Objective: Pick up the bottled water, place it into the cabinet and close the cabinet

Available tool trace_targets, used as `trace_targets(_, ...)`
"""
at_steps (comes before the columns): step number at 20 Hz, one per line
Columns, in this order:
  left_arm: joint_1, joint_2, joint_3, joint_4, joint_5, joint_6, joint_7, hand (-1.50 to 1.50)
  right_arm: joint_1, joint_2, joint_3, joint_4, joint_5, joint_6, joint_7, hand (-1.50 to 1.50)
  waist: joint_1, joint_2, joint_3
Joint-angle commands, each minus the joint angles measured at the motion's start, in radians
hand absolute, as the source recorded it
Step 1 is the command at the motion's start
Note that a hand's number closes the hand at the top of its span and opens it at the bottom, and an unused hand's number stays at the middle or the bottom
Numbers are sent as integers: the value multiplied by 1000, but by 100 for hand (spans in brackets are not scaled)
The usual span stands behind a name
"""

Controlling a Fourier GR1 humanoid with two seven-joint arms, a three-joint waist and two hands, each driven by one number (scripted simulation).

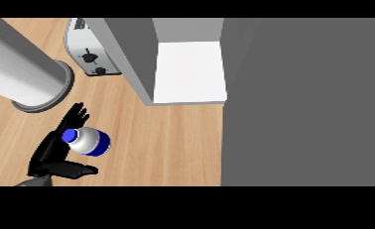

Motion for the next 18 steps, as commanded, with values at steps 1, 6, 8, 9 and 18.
trace_targets(1, -63, 4, 28, 170, 1, -20, -91, -150, 110, 1, -22, -213, -151, -2, 56, -150, -15, 0, -1)
trace_targets(6, -106, -9, 22, 288, 17, -124, -175, -150, 103, -34, -47, -188, -174, 2, 39, -150, -10, 1, -1)
trace_targets(8, -76, -13, -11, 292, -22, -132, -237, -150, 128, -19, -57, -215, -189, -19, 32, -150, -5, -2, -1)
trace_targets(9, -131, -5, -7, 338, -13, -159, -222, -150, 111, -1, 10, -219, -131, -31, 47, -150, -7, 2, -2)
trace_targets(18, -152, -30, 28, 421, 80, -280, -249, 150, 101, -40, -52, -158, -168, -12, -18, -150, 6, -2, 0)
